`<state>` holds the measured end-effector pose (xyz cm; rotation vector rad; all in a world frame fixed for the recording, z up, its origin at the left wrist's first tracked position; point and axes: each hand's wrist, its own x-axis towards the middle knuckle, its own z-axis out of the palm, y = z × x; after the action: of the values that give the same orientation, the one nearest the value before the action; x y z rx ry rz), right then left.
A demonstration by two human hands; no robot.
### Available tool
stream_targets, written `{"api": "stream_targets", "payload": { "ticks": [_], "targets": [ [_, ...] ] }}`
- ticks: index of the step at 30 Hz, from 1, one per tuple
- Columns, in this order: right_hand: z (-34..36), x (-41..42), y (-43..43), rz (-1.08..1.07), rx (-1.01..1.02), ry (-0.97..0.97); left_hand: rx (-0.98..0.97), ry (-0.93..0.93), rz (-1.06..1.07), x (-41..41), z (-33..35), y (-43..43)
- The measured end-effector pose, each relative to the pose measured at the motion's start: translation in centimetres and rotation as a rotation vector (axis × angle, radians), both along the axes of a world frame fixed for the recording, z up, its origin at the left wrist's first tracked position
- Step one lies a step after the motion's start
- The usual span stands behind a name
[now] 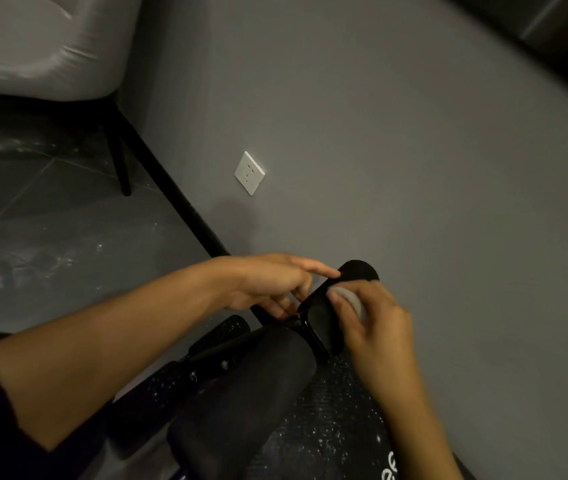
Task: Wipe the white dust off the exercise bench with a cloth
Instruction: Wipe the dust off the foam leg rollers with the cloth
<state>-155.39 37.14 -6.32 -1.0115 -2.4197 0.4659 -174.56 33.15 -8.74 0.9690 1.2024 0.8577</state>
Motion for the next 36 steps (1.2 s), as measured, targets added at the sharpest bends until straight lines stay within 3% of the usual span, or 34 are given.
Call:
{"api": "stream_targets", "payload": {
  "ticks": [6, 13, 19, 26, 32, 36],
  "targets": [
    [0.1, -1.1, 4.5, -0.109, 0.021, -0.048, -0.003, 0.044, 0.07, 0.7, -0.7, 0.2],
    [-0.9, 1.1, -1.2, -0.045, -0.046, 0.115, 0.027, 0.053, 0.067, 0.8, -0.5, -0.1],
    [-1.0, -1.1, 5.1, -0.172, 0.033, 0.03, 0.026, 0.049, 0.101, 1.4, -0.7, -0.1],
    [-1.3, 1.0, -1.0, -0.072, 0.036, 0.148, 0.043, 0.028, 0.106, 1.3, -0.9, -0.5],
    [-0.1, -2.0, 6.6, -0.171, 0.053, -0.114, -0.003, 0.005, 0.162, 1.8, -1.1, -0.1],
    [0.5, -1.9, 4.8, -0.099, 0.042, -0.205, -0.052, -0.026, 0.083, 1.7, -1.5, 0.0]
  ]
}}
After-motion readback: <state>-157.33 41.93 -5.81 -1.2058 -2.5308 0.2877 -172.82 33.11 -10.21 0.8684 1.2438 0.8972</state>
